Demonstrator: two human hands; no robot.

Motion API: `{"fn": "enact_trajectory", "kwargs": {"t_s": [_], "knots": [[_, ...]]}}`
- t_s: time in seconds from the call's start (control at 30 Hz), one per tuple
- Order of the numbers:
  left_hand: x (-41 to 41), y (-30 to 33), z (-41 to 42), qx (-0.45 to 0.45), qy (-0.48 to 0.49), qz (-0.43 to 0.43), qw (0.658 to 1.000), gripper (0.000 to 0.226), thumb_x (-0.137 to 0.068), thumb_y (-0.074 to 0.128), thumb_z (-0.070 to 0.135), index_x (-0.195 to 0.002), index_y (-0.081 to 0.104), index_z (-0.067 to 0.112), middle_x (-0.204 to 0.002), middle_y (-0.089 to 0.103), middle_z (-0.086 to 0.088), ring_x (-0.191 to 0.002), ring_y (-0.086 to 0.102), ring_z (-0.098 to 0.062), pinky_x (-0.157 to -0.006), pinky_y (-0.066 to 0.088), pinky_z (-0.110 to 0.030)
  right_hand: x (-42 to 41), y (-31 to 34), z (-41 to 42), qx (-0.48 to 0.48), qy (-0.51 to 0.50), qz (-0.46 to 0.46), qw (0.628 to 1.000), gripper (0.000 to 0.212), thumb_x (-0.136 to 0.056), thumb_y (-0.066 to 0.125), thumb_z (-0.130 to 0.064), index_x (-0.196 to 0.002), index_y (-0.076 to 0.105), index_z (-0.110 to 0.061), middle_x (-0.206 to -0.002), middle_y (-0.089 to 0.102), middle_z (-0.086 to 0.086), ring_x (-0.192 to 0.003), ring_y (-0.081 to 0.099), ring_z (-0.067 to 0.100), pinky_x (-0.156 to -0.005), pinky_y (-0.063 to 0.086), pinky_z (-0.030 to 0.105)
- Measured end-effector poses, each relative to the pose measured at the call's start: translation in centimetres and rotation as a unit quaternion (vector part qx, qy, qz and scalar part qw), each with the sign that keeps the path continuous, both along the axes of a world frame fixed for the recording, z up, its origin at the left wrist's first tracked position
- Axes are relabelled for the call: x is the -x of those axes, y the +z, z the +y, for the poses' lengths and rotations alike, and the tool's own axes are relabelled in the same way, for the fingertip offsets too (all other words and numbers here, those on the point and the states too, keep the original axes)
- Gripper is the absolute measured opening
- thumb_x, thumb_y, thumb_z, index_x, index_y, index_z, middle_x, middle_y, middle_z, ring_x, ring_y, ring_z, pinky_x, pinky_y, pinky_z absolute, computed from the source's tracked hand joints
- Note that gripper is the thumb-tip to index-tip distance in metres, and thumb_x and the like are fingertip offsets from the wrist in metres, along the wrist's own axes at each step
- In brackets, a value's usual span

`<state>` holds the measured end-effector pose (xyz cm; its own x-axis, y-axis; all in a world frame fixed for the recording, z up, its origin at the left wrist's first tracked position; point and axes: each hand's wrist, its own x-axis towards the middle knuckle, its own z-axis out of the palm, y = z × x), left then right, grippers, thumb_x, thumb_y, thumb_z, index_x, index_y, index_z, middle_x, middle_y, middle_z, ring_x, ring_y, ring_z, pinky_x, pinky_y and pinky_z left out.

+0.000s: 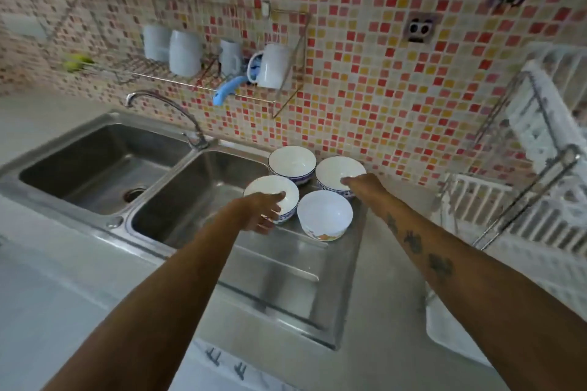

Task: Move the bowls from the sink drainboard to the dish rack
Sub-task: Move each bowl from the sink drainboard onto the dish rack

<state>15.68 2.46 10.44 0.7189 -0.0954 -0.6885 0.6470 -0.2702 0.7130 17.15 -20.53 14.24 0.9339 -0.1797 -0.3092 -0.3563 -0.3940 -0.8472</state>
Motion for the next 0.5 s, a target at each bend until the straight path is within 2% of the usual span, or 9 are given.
{"fn": "enact_trajectory", "kwargs": {"t_s": [0.07, 0.1, 0.17, 0.23, 0.27, 0.33, 0.4, 0.43, 0.5], "knots": [[0.0, -3.0, -1.2, 0.028, -0.005, 0.038, 0.999, 0.043, -0.094, 0.051, 0.049, -0.104, 0.051, 0.006, -0.092, 0.054, -0.011, -0.088, 0.053, -0.025, -0.091, 0.045, -0.040, -0.3, -3.1, -0.6, 0.012, 0.007, 0.046, 0.999, 0.051, -0.089, 0.063, -0.012, -0.137, 0.048, -0.005, -0.137, 0.053, 0.018, -0.124, 0.052, 0.035, -0.099, 0.045, 0.042], [-0.1, -4.2, -1.9, 0.048, 0.005, 0.051, 0.998, 0.042, -0.094, 0.052, 0.049, -0.104, 0.050, 0.008, -0.088, 0.054, -0.010, -0.082, 0.054, -0.024, -0.084, 0.047, -0.038, -0.3, -4.3, -0.8, 0.026, -0.003, 0.070, 0.997, 0.051, -0.089, 0.063, -0.015, -0.137, 0.048, -0.004, -0.138, 0.053, 0.018, -0.125, 0.052, 0.035, -0.100, 0.045, 0.041], [-0.6, -6.2, -3.2, 0.097, 0.029, 0.074, 0.992, 0.037, -0.093, 0.053, 0.050, -0.093, 0.051, 0.013, -0.072, 0.052, -0.006, -0.062, 0.051, -0.017, -0.063, 0.047, -0.030, -0.7, -6.6, -1.1, 0.040, -0.024, 0.107, 0.993, 0.055, -0.089, 0.063, -0.022, -0.136, 0.048, 0.001, -0.139, 0.052, 0.019, -0.125, 0.053, 0.034, -0.100, 0.044, 0.038], [-1.1, -7.9, -4.5, 0.160, 0.051, 0.102, 0.981, 0.033, -0.096, 0.050, 0.046, -0.082, 0.047, 0.016, -0.050, 0.046, 0.000, -0.041, 0.044, -0.012, -0.058, 0.039, -0.027, -1.1, -8.6, -1.1, 0.024, -0.040, 0.125, 0.991, 0.059, -0.086, 0.066, -0.026, -0.134, 0.049, 0.004, -0.136, 0.055, 0.021, -0.121, 0.056, 0.035, -0.098, 0.046, 0.038], [-1.3, -8.5, -5.2, 0.182, 0.063, 0.109, 0.975, 0.031, -0.098, 0.048, 0.044, -0.084, 0.047, 0.016, -0.046, 0.045, 0.000, -0.037, 0.042, -0.012, -0.060, 0.038, -0.028, -1.3, -9.8, -1.0, 0.015, -0.043, 0.126, 0.991, 0.059, -0.085, 0.067, -0.026, -0.133, 0.050, 0.003, -0.133, 0.057, 0.020, -0.119, 0.057, 0.035, -0.098, 0.047, 0.039], [-1.9, -9.5, -6.8, 0.193, 0.078, 0.097, 0.973, 0.028, -0.099, 0.047, 0.040, -0.103, 0.048, 0.011, -0.064, 0.056, -0.009, -0.049, 0.051, -0.018, -0.066, 0.047, -0.035, -1.8, -12.1, -0.9, 0.014, -0.049, 0.125, 0.991, 0.057, -0.081, 0.068, -0.025, -0.132, 0.053, -0.002, -0.129, 0.060, 0.018, -0.117, 0.059, 0.035, -0.097, 0.051, 0.043], [-2.2, -10.7, -8.1, 0.216, 0.111, 0.069, 0.968, 0.036, -0.100, 0.048, 0.034, -0.127, 0.042, 0.010, -0.112, 0.061, -0.021, -0.082, 0.062, -0.031, -0.082, 0.051, -0.048, -2.5, -14.2, -1.0, 0.026, -0.050, 0.114, 0.992, 0.056, -0.078, 0.065, -0.018, -0.131, 0.053, -0.006, -0.130, 0.061, 0.017, -0.116, 0.059, 0.035, -0.096, 0.051, 0.042], [-2.4, -11.3, -8.6, 0.232, 0.129, 0.062, 0.962, 0.042, -0.101, 0.047, 0.028, -0.138, 0.036, 0.010, -0.132, 0.053, -0.023, -0.099, 0.060, -0.037, -0.088, 0.049, -0.051, -2.5, -14.7, -0.9, 0.034, -0.048, 0.105, 0.993, 0.055, -0.078, 0.060, -0.012, -0.132, 0.052, -0.006, -0.131, 0.060, 0.017, -0.118, 0.057, 0.036, -0.097, 0.050, 0.041], [-2.6, -12.2, -9.2, 0.246, 0.150, 0.043, 0.957, 0.049, -0.101, 0.040, 0.009, -0.148, 0.026, 0.010, -0.148, 0.039, -0.024, -0.116, 0.052, -0.042, -0.091, 0.048, -0.052, -2.2, -14.8, -0.7, 0.034, -0.047, 0.093, 0.994, 0.056, -0.079, 0.051, -0.004, -0.134, 0.049, -0.007, -0.133, 0.057, 0.017, -0.122, 0.054, 0.036, -0.099, 0.047, 0.039]]}}
